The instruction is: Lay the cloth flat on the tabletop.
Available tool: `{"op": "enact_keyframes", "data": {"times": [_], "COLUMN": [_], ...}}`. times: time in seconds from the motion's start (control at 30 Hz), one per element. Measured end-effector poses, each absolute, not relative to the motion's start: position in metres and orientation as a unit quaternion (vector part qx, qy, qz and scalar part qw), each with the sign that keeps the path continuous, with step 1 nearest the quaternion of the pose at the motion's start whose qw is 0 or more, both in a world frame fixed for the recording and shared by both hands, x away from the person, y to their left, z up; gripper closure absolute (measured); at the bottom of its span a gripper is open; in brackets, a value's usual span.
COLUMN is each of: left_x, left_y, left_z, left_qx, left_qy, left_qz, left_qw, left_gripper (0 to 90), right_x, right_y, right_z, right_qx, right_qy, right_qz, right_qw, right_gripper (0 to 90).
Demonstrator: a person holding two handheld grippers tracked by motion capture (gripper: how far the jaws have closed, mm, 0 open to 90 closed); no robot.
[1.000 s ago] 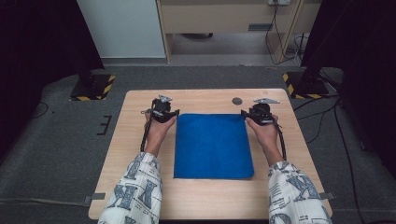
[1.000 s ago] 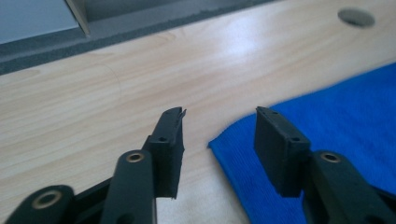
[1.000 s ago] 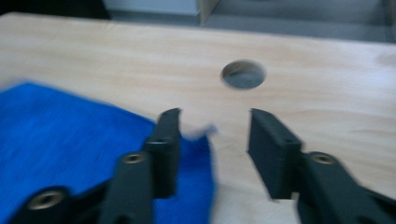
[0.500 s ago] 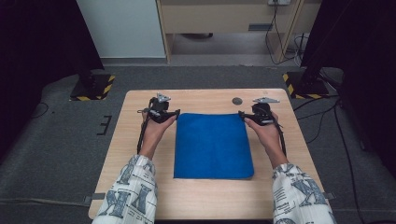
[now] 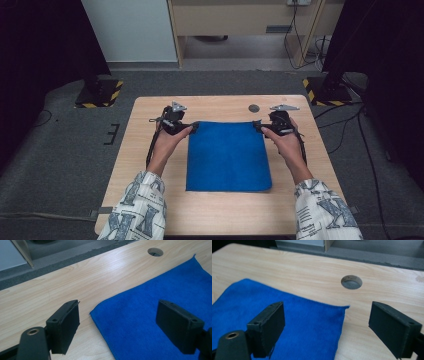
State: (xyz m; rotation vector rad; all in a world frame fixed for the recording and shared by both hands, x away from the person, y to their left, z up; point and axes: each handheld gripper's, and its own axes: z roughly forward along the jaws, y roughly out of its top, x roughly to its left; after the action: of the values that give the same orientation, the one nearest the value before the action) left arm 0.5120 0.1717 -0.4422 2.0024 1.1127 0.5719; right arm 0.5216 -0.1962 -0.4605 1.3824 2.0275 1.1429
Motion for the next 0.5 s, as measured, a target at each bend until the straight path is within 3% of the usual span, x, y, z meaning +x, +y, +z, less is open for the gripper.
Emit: {"op": "enact_keyframes", "data": {"times": [0.5], "left_x": [0.493], "left_y": [0.178], "left_z": [-0.442], "left_qx": [0.794], "left_qy": [0.410], "left_qz": [0.207], "left_qw": [0.398], "left_gripper": [12.5], "right_x": [0.499], "right_y": [-0.182], "right_z": [-0.463], "right_qx": [0.466], "right_qy": [0.756], "right_qz": [0.414], "right_qw": [0.201], "right_gripper": [10.7]}}
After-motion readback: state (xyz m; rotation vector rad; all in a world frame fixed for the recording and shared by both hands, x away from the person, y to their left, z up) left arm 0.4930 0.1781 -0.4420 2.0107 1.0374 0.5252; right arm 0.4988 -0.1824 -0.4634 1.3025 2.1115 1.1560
